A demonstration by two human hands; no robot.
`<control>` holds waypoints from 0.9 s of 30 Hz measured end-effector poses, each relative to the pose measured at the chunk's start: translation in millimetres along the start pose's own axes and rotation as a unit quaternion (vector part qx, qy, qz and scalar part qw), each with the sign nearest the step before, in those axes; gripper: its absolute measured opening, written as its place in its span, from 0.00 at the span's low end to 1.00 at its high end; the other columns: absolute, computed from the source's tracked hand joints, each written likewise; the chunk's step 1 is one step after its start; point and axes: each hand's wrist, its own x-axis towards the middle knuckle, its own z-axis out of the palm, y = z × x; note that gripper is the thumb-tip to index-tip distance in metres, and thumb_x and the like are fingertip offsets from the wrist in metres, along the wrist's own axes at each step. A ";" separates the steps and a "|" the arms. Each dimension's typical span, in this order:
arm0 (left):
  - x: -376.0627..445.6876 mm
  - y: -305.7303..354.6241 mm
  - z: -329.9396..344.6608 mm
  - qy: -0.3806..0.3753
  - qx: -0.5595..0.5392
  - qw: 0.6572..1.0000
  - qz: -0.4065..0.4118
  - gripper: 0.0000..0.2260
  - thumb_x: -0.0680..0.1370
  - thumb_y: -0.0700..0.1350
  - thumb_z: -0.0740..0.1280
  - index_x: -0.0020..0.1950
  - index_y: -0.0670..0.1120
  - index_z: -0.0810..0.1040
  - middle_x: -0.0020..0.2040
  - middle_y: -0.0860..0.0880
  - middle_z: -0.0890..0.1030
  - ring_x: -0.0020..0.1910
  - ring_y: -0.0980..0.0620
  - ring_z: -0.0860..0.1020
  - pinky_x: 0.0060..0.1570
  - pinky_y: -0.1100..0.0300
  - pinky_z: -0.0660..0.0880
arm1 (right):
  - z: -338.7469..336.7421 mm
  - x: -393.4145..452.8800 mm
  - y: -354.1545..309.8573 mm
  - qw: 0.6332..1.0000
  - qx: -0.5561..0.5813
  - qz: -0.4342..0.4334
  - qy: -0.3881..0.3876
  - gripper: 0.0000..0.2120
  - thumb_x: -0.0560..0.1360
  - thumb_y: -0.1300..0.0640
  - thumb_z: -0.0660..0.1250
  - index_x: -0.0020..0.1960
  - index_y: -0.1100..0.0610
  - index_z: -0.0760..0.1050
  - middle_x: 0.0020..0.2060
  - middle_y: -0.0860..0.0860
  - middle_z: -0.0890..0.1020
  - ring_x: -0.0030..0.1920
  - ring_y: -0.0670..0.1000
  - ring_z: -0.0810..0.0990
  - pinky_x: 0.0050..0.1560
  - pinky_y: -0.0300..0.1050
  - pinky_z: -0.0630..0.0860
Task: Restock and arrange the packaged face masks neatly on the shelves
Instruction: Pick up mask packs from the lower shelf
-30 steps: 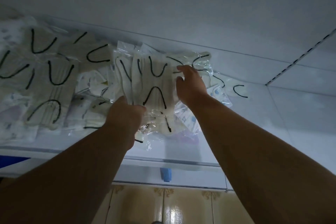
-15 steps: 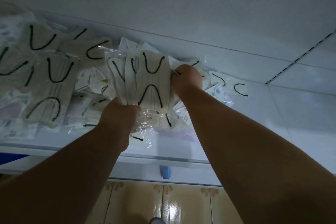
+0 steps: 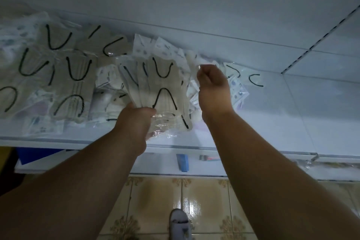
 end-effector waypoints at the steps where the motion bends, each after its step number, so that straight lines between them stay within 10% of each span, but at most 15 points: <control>1: -4.0 2.1 -1.0 -0.011 -0.031 0.999 -0.021 0.09 0.80 0.40 0.65 0.60 0.45 0.75 0.52 0.46 0.79 0.44 0.48 0.79 0.46 0.50 0.80 | 2.9 -19.6 4.4 0.998 -0.026 -0.012 -0.051 0.08 0.78 0.63 0.63 0.45 0.53 0.79 0.40 0.43 0.79 0.39 0.38 0.76 0.45 0.33 0.72; 5: -13.5 7.7 -6.5 -0.054 -0.161 0.981 -0.093 0.16 0.82 0.55 0.63 0.56 0.43 0.81 0.49 0.40 0.86 0.48 0.40 0.85 0.47 0.40 0.82 | 11.9 -75.2 23.8 0.981 -0.079 -0.004 -0.179 0.12 0.72 0.57 0.63 0.44 0.58 0.84 0.51 0.47 0.83 0.51 0.47 0.80 0.57 0.50 0.78; 9: -13.1 -10.9 -20.1 -0.037 -0.048 0.997 -0.056 0.07 0.79 0.39 0.69 0.56 0.47 0.79 0.51 0.43 0.84 0.48 0.42 0.83 0.34 0.54 0.80 | 10.8 -93.4 20.7 0.990 -0.116 0.002 -0.084 0.06 0.75 0.54 0.69 0.51 0.53 0.81 0.55 0.41 0.77 0.55 0.44 0.78 0.59 0.48 0.77; 17: -53.0 -35.2 -54.2 -0.126 -0.001 0.992 -0.011 0.16 0.75 0.33 0.72 0.60 0.48 0.79 0.51 0.46 0.86 0.49 0.44 0.85 0.41 0.52 0.82 | 4.3 -123.5 34.6 0.931 0.152 0.331 -0.024 0.42 0.57 0.46 0.83 0.67 0.58 0.73 0.57 0.57 0.83 0.52 0.58 0.85 0.41 0.46 0.80; 27: -130.1 -31.9 -84.6 -0.150 -0.031 0.988 0.021 0.13 0.77 0.43 0.73 0.60 0.50 0.78 0.53 0.48 0.85 0.47 0.50 0.85 0.34 0.61 0.79 | -38.2 -190.3 -14.9 0.891 0.318 0.316 -0.071 0.17 0.75 0.65 0.71 0.64 0.63 0.76 0.54 0.60 0.85 0.54 0.60 0.85 0.53 0.58 0.82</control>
